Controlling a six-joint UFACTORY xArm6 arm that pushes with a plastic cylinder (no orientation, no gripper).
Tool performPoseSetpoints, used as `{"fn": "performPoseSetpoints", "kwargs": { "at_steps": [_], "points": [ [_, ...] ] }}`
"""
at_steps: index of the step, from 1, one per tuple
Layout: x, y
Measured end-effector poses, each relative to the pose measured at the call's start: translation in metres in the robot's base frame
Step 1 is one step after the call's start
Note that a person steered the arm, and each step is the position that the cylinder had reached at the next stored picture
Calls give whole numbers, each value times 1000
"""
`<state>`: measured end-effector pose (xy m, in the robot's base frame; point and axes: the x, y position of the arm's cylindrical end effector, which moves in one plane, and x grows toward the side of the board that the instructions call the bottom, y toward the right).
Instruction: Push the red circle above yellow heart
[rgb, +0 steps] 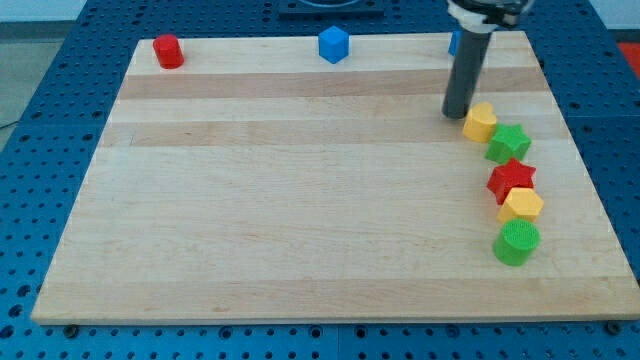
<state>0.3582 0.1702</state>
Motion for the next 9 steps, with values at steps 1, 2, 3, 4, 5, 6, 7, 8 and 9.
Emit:
{"fn": "performPoseSetpoints", "kwargs": {
  "at_steps": [1,2,3,4,5,6,7,8,9],
  "points": [
    [0,29],
    [0,35],
    [0,24],
    [0,-24],
    [0,-107],
    [0,-200],
    [-9,-299],
    [-36,-382],
    [-94,-475]
  ]
}}
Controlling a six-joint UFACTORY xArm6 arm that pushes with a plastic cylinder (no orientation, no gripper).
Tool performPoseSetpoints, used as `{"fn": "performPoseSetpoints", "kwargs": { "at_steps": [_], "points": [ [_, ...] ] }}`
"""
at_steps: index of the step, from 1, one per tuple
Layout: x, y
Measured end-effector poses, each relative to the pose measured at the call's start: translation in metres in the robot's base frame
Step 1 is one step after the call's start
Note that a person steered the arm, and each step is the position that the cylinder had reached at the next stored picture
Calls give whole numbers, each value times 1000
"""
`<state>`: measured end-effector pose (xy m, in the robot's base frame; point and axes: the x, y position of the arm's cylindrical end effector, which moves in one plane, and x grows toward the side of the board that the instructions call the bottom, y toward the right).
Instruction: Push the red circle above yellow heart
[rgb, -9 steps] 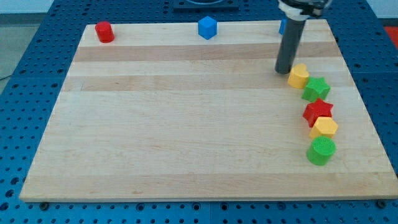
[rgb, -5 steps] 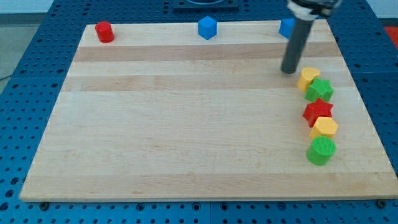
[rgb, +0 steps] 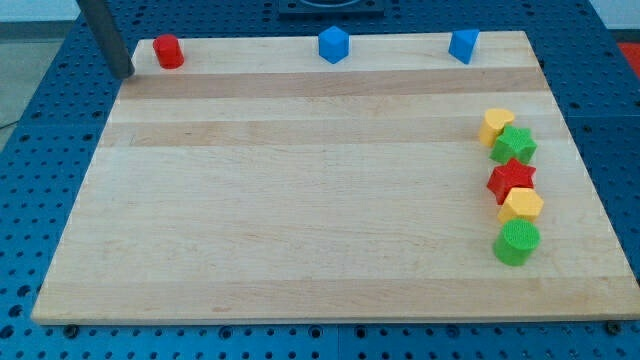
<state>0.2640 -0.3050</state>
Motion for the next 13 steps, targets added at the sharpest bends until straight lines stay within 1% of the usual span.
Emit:
{"fn": "performPoseSetpoints", "kwargs": {
  "at_steps": [1,2,3,4,5,6,8,9,10,11,12,13],
  "points": [
    [-1,0],
    [-41,5],
    [-56,48],
    [-40,131],
    [-8,195],
    [-4,178],
    [-20,61],
    [-11,41],
    [10,106],
    [26,217],
    [32,245],
    [32,196]
  ]
}}
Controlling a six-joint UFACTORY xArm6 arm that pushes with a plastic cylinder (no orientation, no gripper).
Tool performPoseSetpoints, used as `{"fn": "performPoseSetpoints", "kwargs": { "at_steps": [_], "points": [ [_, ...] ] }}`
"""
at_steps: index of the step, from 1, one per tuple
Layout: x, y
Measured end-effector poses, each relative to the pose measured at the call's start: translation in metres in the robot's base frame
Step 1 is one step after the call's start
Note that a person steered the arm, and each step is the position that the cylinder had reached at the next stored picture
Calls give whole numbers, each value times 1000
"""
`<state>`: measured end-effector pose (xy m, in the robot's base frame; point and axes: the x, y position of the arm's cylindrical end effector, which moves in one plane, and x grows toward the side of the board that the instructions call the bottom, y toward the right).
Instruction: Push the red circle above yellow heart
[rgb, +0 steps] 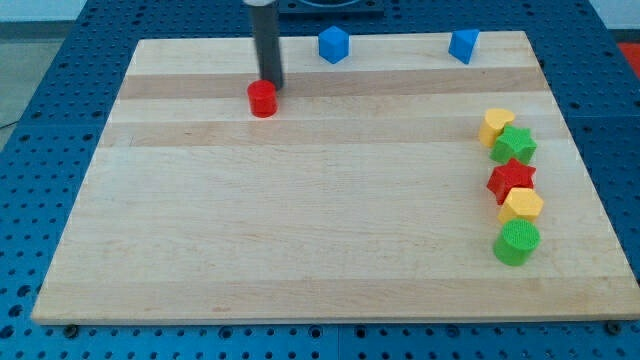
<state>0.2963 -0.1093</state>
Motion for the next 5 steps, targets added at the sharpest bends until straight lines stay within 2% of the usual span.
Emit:
{"fn": "performPoseSetpoints", "kwargs": {
  "at_steps": [1,2,4,5],
  "points": [
    [6,-64],
    [30,-56],
    [39,153],
    [40,191]
  ]
}}
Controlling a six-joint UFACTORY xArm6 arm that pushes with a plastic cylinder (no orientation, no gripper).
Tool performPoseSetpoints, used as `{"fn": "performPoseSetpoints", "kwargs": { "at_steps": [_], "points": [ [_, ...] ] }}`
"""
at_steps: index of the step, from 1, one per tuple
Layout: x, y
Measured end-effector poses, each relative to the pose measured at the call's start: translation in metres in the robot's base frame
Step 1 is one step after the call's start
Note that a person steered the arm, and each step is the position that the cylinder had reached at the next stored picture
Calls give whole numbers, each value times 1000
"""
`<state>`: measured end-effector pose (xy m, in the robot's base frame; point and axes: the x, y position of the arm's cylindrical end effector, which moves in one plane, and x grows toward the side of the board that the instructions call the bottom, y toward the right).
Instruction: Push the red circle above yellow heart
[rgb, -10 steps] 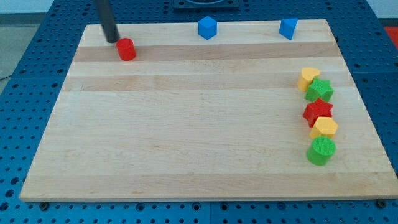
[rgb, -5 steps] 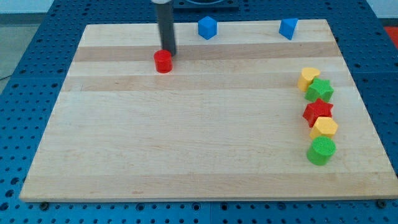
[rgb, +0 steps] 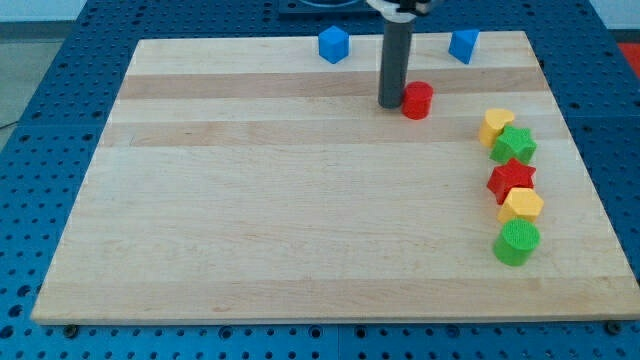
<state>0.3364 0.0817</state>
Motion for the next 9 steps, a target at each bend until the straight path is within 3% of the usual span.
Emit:
{"fn": "performPoseSetpoints", "kwargs": {
  "at_steps": [1,4,7,9],
  "points": [
    [4,-21],
    [12,92],
    [-58,83],
    [-33,124]
  ]
}}
